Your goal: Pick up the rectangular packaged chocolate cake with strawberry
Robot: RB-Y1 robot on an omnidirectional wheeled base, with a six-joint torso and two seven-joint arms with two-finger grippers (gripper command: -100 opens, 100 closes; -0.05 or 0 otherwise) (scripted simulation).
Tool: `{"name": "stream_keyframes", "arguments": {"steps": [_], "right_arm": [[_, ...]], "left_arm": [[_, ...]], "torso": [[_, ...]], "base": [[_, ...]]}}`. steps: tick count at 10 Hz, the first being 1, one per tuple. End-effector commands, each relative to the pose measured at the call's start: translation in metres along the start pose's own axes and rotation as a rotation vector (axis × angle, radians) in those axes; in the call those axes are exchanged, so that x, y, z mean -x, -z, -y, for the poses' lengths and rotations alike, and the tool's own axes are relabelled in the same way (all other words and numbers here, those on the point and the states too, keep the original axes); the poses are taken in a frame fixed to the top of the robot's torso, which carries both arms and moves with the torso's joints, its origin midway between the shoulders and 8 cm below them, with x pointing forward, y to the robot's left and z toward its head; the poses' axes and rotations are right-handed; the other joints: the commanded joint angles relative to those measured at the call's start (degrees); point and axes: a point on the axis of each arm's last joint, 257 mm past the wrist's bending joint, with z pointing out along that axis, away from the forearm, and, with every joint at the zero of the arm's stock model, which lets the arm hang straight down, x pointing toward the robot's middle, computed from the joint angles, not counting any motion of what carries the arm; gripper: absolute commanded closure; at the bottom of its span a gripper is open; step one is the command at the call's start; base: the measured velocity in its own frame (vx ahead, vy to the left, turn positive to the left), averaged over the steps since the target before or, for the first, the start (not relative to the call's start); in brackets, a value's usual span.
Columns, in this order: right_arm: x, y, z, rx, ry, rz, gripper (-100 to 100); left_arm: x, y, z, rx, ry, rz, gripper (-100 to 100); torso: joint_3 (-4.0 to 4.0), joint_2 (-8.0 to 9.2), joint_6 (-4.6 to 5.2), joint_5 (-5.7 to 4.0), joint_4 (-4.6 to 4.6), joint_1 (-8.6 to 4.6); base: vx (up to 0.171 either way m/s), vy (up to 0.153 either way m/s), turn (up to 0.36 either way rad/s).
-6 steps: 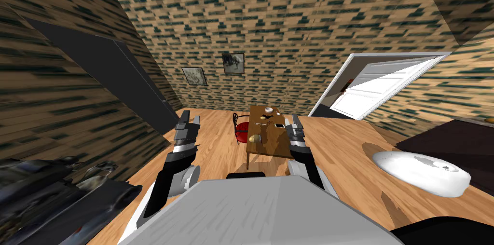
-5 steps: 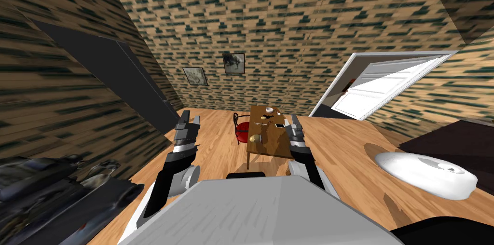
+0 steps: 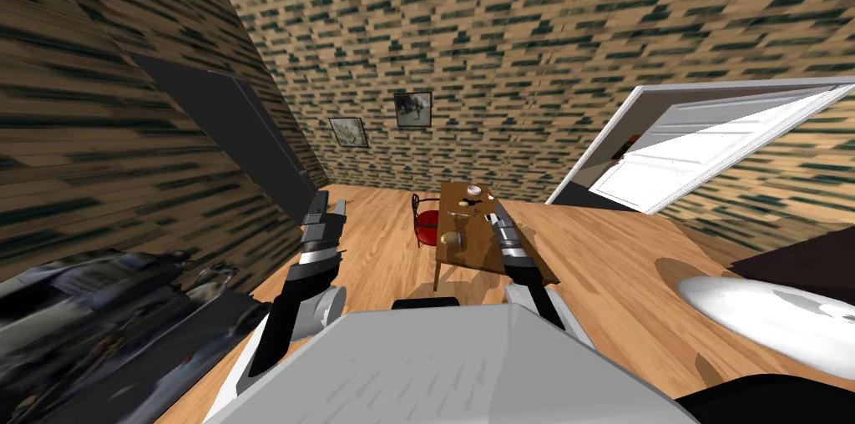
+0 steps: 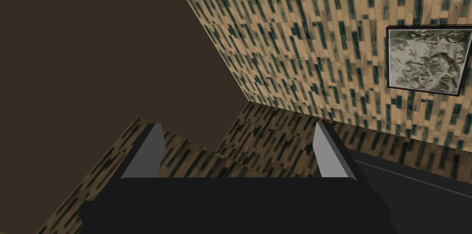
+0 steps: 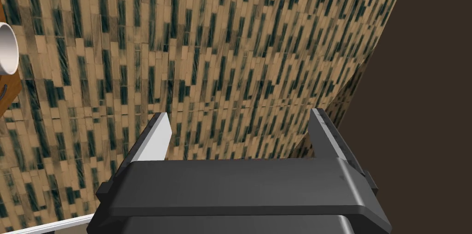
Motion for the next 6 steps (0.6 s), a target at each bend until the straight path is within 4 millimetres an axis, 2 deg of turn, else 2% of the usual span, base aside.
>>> {"name": "stream_keyframes", "arguments": {"steps": [1,2,3,4,5,6], "right_arm": [[-0.001,0.000,0.013,-0.022,0.021,-0.010,-100],[-0.002,0.004,0.029,-0.060,0.054,-0.027,-100],[-0.002,0.004,0.029,-0.060,0.054,-0.027,-100],[-0.003,0.008,0.047,-0.100,0.090,-0.044,-100],[-0.003,0.008,0.047,-0.100,0.090,-0.044,-100],[-0.003,0.014,0.065,-0.142,0.128,-0.063,-100]], "left_arm": [[0.000,0.000,0.000,0.000,0.000,0.000,0],[0.000,0.000,0.000,0.000,0.000,0.000,0],[0.000,0.000,0.000,0.000,0.000,0.000,0],[0.000,0.000,0.000,0.000,0.000,0.000,0],[0.000,0.000,0.000,0.000,0.000,0.000,0],[0.000,0.000,0.000,0.000,0.000,0.000,0]], "torso": [[0.00,0.00,0.00,0.00,0.00,0.00],[-0.02,-0.04,0.02,-0.01,0.00,-0.10],[-0.03,-0.06,0.01,-0.03,-0.01,-0.15],[-0.04,-0.07,0.02,-0.04,-0.01,-0.20],[-0.04,-0.07,0.00,-0.03,-0.01,-0.12],[-0.05,-0.09,0.02,-0.03,-0.01,-0.15]], "base": [[-0.017,0.069,0.028],[-0.013,0.062,0.081],[-0.015,0.049,0.032],[-0.015,0.076,0.093],[-0.008,0.063,0.039],[-0.011,0.082,0.093]]}}
